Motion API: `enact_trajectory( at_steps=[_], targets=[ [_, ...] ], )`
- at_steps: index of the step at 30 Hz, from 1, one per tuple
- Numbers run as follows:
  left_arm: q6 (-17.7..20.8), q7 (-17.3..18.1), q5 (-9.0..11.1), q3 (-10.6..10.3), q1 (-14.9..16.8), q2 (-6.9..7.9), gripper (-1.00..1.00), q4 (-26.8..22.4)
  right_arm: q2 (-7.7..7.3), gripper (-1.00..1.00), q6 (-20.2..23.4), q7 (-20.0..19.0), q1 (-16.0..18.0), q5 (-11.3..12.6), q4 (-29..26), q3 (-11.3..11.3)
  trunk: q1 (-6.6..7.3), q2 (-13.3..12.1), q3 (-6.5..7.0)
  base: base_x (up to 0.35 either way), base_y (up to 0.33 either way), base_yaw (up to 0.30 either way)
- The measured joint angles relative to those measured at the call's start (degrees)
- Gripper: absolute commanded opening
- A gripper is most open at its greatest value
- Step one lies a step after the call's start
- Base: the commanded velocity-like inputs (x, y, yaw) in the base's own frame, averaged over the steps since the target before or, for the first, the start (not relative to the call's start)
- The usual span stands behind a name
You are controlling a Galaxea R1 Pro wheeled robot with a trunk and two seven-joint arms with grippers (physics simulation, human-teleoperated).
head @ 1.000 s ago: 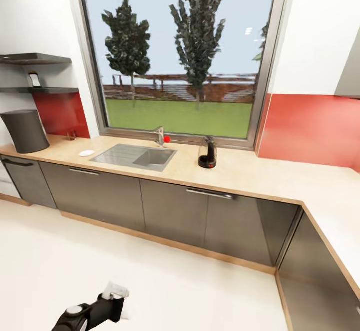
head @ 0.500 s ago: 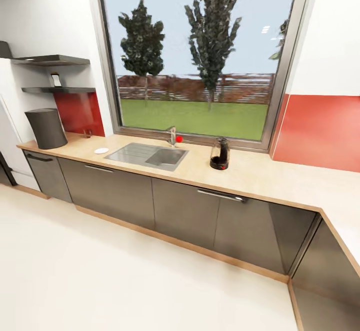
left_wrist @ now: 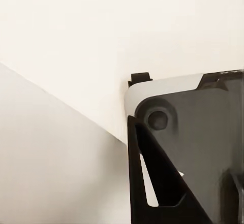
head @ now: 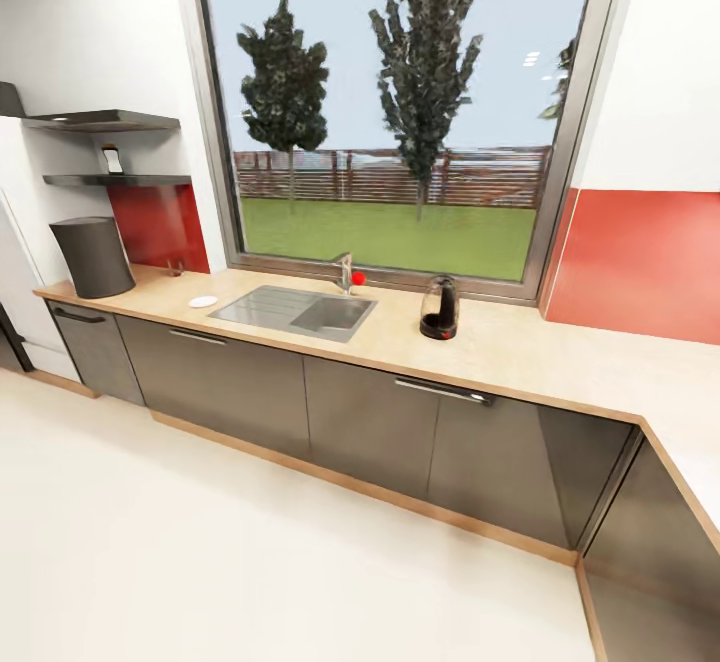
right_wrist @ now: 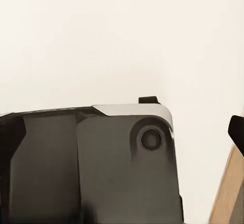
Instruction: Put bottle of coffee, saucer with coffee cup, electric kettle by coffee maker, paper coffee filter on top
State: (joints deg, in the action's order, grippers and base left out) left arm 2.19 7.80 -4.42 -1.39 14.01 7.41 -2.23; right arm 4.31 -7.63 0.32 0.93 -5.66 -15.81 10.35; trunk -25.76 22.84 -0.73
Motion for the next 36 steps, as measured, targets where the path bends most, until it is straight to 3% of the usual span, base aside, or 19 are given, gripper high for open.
enact_trajectory(
  at_steps=[6, 13, 21, 27, 30, 36],
  targets=[
    [-0.10, -0.03, 0.13, 0.14, -0.03, -0.41, -1.00, -0.38, -1.54, 1.00, 0.17, -0.07, 0.00, -0.10, -1.25, -0.03, 0.00, 0.00, 0.00, 0.000, 0.000, 0.000],
    [0.09, -0.15, 0.21, 0.43, -0.02, -0.60, -1.00, -0.51, -1.99, 1.00, 0.25, -0.24, 0.00, -0.40, -10.88, -0.16, 0.00, 0.00, 0.00, 0.000, 0.000, 0.000],
    [0.08, -0.21, 0.29, 0.38, -0.03, -0.13, -1.00, -0.48, -2.10, 1.00, -0.16, -0.29, 0.00, -0.34, -11.40, -0.25, 0.00, 0.00, 0.00, 0.000, 0.000, 0.000],
    [-0.02, -0.21, 0.20, 0.29, -0.05, -0.68, -1.00, -0.48, -2.47, 1.00, -0.18, -0.59, 0.00, -0.47, -10.91, -0.29, 0.00, -0.02, -0.19, 0.000, 0.000, 0.082],
    [-0.03, -0.41, 0.25, 0.31, -0.06, -0.64, -1.00, -0.48, -3.25, 1.00, -0.19, -0.62, 0.00, -0.50, -10.84, -0.29, 0.00, -0.04, -0.36, 0.000, 0.000, 0.148],
    [0.03, -6.43, 0.43, 0.62, -0.06, -0.75, -1.00, -0.52, -4.81, 1.00, -0.18, -0.63, -0.01, -0.43, -10.84, -0.14, 0.02, -0.04, -0.77, 0.106, 0.001, 0.158]
  ],
)
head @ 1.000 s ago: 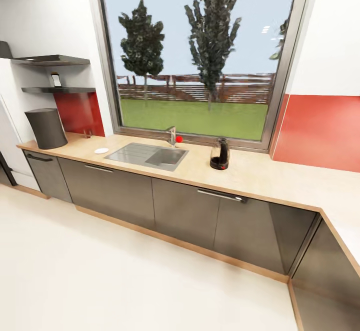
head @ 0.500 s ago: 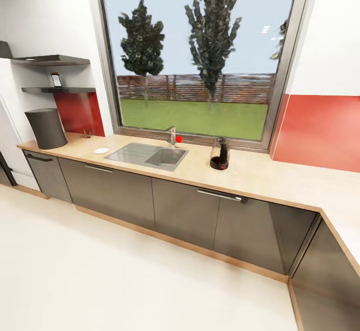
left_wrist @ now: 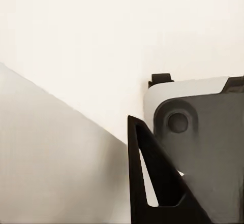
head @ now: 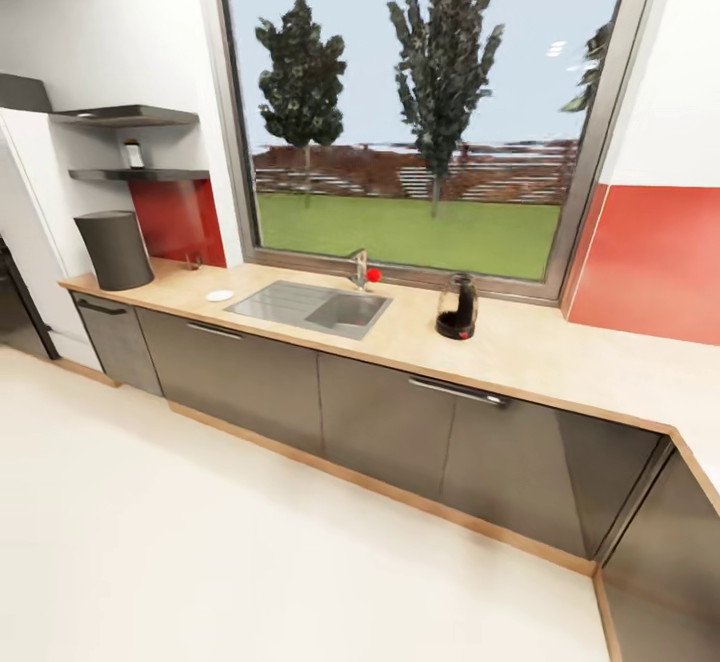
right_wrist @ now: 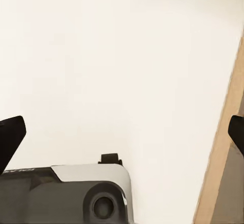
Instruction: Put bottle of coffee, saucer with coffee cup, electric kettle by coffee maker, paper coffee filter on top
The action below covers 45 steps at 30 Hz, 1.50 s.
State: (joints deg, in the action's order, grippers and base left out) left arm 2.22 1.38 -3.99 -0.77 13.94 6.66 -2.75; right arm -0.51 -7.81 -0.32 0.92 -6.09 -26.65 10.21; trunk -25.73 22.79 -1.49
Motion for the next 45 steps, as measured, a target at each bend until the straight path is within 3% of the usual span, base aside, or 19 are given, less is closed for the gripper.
enact_trajectory(
  at_steps=[3, 7, 9, 13, 24, 29, 45],
  targets=[
    [0.00, -2.68, 0.08, 0.04, 0.00, -0.38, -1.00, -0.12, -0.08, 1.00, 0.00, 0.00, 0.00, 0.00, 0.00, -0.01, 0.01, 0.00, -0.20, 0.242, 0.057, 0.190],
    [0.00, -3.72, 0.35, 0.12, -0.01, -0.72, -1.00, -0.10, -0.02, 1.00, -0.01, 0.06, 0.01, 0.07, 0.01, -0.12, 0.01, 0.01, -0.31, 0.277, 0.175, 0.265],
    [-0.01, -3.79, 2.01, 0.09, -0.01, -0.75, -1.00, -0.08, 0.02, 1.00, -0.01, 0.14, 0.01, 0.09, 0.01, -0.09, 0.01, 0.01, -0.31, 0.281, 0.216, 0.278],
    [-0.19, -3.71, 2.91, -0.07, 0.00, -0.83, -1.00, -0.08, -0.03, 1.00, -0.01, 0.17, 0.00, 0.10, -0.06, -0.06, 0.01, 0.01, -0.32, 0.296, 0.181, 0.125],
    [-1.38, -3.68, 3.04, -0.10, -0.01, -0.85, -1.00, -0.13, -0.05, 1.00, -0.01, 0.23, 0.00, 0.09, -0.05, -0.05, 0.02, 0.01, -0.08, 0.312, 0.115, 0.130],
    [-3.42, -3.73, 3.09, -0.12, -0.04, -0.85, -1.00, -0.14, -0.04, 1.00, -0.01, 0.37, 0.01, 0.09, -0.01, -0.04, 0.02, 0.01, 0.07, 0.330, 0.013, 0.255],
    [-3.89, -3.70, 3.10, -0.10, -0.04, -0.85, -1.00, -0.14, 0.02, 1.00, -0.01, 0.40, 0.01, 0.04, 0.00, -0.10, 0.02, 0.01, 0.09, 0.334, 0.001, 0.277]
  ],
)
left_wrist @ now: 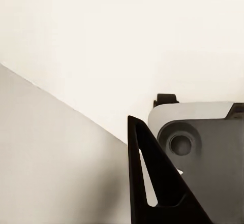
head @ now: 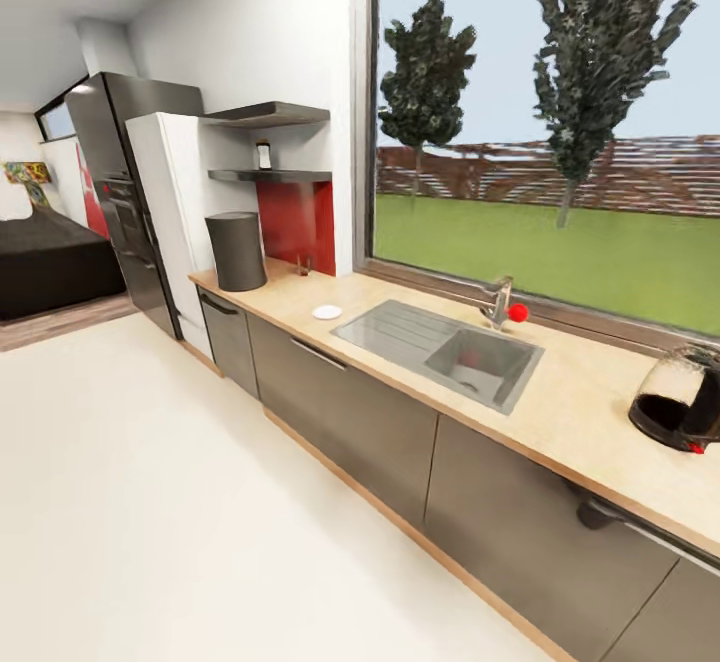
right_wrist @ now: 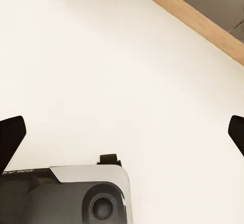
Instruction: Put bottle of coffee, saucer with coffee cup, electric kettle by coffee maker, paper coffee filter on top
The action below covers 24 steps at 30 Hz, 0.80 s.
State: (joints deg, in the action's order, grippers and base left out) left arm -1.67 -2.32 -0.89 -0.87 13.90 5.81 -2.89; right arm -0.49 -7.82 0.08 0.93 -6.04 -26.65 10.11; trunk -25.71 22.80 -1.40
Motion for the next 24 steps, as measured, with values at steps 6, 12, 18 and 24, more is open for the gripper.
enact_trajectory(
  at_steps=[6, 12, 18, 24],
  targets=[
    [-0.06, 0.00, 0.00, -0.01, 0.00, 0.00, -1.00, -0.01, -0.01, 1.00, 0.00, 0.03, 0.00, -0.01, 0.00, -0.01, 0.00, 0.00, 0.00, 0.335, 0.000, 0.279],
    [-0.08, -0.02, 0.00, -0.01, 0.00, 0.00, -1.00, 0.01, 0.01, 1.00, 0.00, 0.07, 0.00, -0.01, 0.00, -0.02, 0.00, 0.00, 0.00, 0.335, 0.000, 0.279],
    [-0.08, -0.03, 0.00, 0.00, 0.00, 0.00, -1.00, 0.01, 0.01, 1.00, 0.00, 0.07, 0.00, -0.02, 0.01, -0.03, 0.00, 0.00, 0.00, 0.333, 0.066, 0.279],
    [-0.08, -0.03, 0.00, 0.00, 0.00, 0.00, -1.00, 0.01, 0.01, 1.00, -0.01, 0.06, 0.00, -0.04, 0.02, -0.04, 0.00, 0.00, 0.00, 0.310, 0.187, 0.279]
  ],
)
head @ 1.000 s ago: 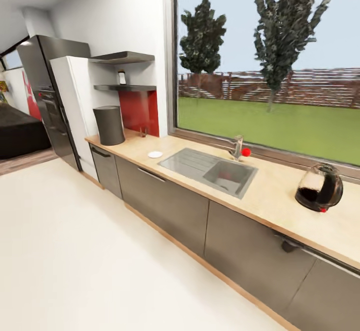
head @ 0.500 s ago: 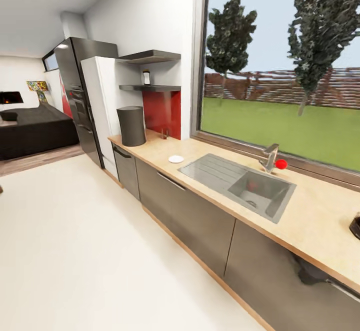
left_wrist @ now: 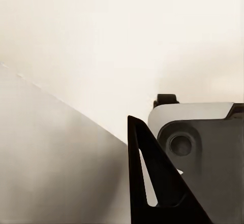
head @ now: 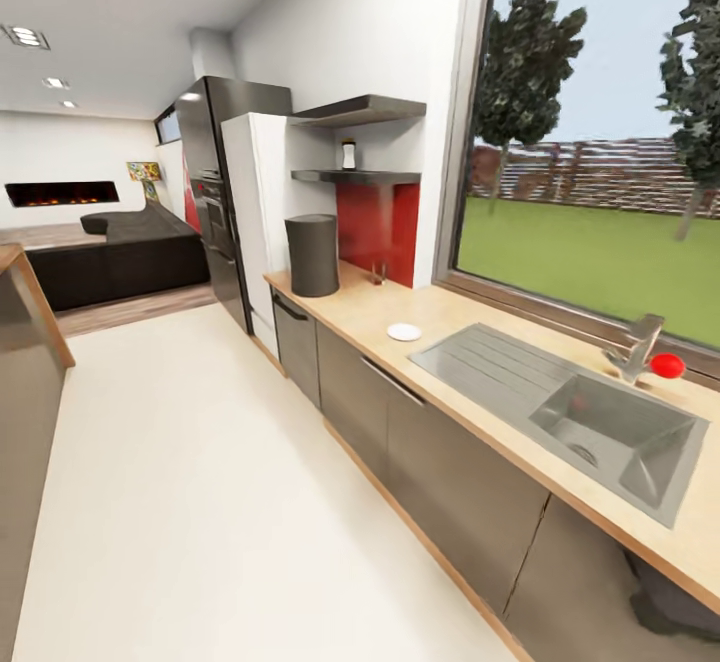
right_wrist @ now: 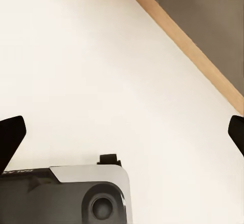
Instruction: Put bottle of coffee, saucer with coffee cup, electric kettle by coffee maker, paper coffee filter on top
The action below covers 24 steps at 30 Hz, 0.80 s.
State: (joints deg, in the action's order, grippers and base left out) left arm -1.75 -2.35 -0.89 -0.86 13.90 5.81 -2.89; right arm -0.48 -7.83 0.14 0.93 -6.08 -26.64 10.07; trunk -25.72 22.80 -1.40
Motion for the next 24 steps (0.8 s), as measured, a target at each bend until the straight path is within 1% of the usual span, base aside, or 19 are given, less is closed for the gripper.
enact_trajectory(
  at_steps=[12, 24],
  targets=[
    [0.00, 0.04, 0.00, -0.08, 0.00, 0.00, -1.00, 0.00, 0.00, 1.00, 0.00, -0.01, 0.00, 0.01, 0.00, 0.00, 0.00, 0.00, 0.00, 0.297, 0.210, 0.279],
    [-0.05, 0.04, 0.00, -0.08, 0.00, 0.02, -1.00, 0.00, 0.00, 1.00, 0.00, -0.02, 0.00, 0.00, -0.01, 0.01, 0.00, 0.00, 0.00, 0.311, 0.145, 0.279]
  ],
)
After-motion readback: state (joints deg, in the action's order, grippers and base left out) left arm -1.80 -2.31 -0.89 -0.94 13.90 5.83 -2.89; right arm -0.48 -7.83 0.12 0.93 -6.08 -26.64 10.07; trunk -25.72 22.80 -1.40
